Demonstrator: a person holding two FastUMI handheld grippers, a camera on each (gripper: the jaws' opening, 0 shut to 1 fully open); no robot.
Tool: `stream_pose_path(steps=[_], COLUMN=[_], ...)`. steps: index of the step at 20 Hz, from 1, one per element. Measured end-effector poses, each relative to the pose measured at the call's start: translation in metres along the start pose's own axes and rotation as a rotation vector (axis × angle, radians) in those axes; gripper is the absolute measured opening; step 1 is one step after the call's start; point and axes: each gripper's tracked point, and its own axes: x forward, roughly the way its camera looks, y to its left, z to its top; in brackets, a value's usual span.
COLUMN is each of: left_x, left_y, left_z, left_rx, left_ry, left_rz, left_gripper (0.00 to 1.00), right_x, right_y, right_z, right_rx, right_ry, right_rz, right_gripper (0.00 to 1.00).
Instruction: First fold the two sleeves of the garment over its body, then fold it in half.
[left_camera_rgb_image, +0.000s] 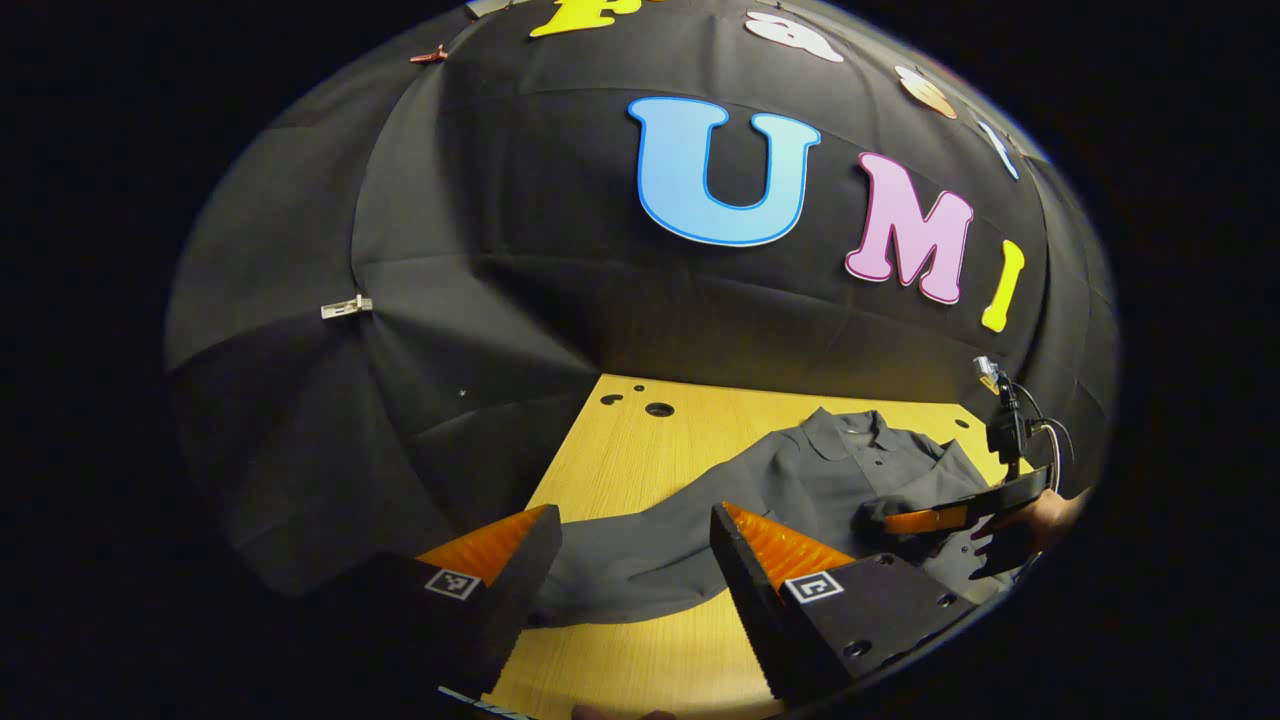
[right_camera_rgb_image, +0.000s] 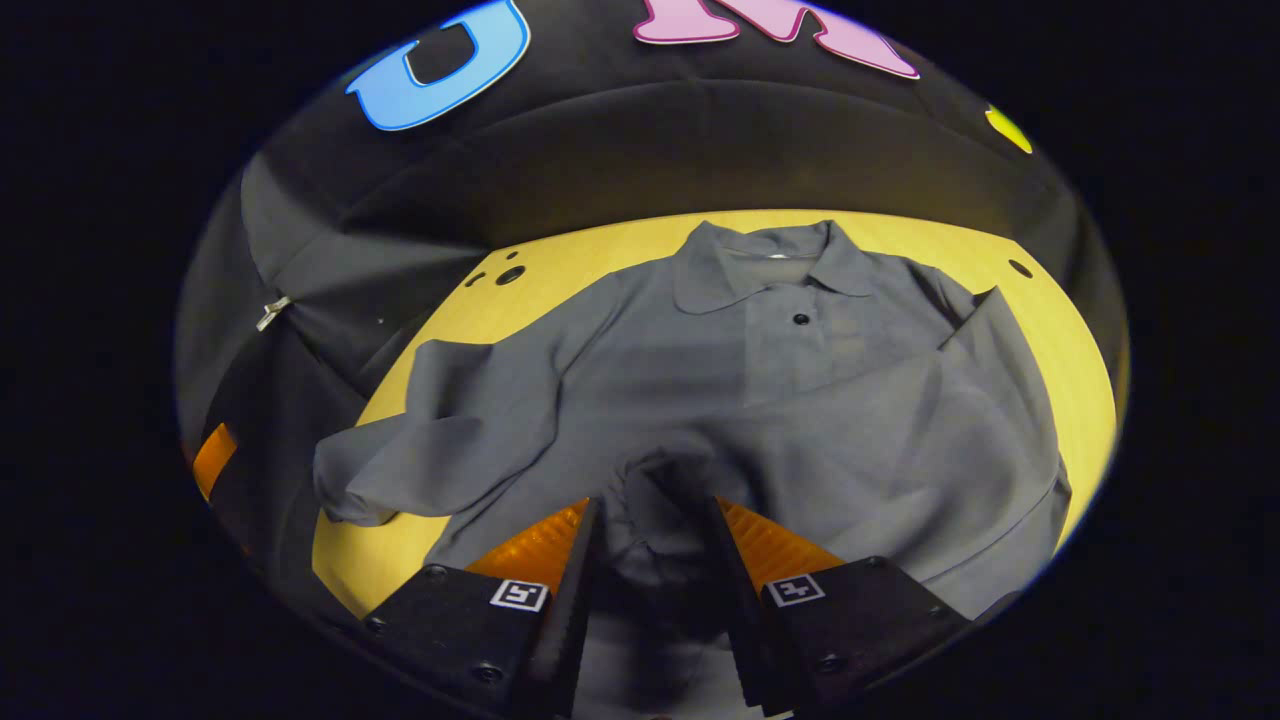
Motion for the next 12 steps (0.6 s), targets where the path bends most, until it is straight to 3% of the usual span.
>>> stream_pose_path(steps=[1,2,4,7,12], left_x=[0.001,0.002,0.004,0.008,0.016], left_y=[0.000,0.002,0.006,0.015,0.042], left_z=[-0.002,-0.003,-0.006,-0.015,-0.040], left_rx=[-0.003,-0.004,-0.002,-0.005,-0.049], left_ry=[0.002,0.005,0.011,0.026,0.069], left_rz=[0.001,0.005,0.017,0.033,0.100], left_gripper=[0.94,0.94,0.94,0.94,0.94], right_x=[-0.004,-0.009,-0.021,-0.044,-0.089], right_y=[0.008,0.016,0.025,0.025,-0.015], right_z=[0.000,0.001,0.006,0.016,0.020], right_rx=[0.011,0.025,0.045,0.068,0.082], right_ry=[-0.001,-0.002,-0.016,-0.053,-0.115], right_rz=[0.025,0.051,0.085,0.101,0.025], right_gripper=[0.52,0.64,0.73,0.75,0.77])
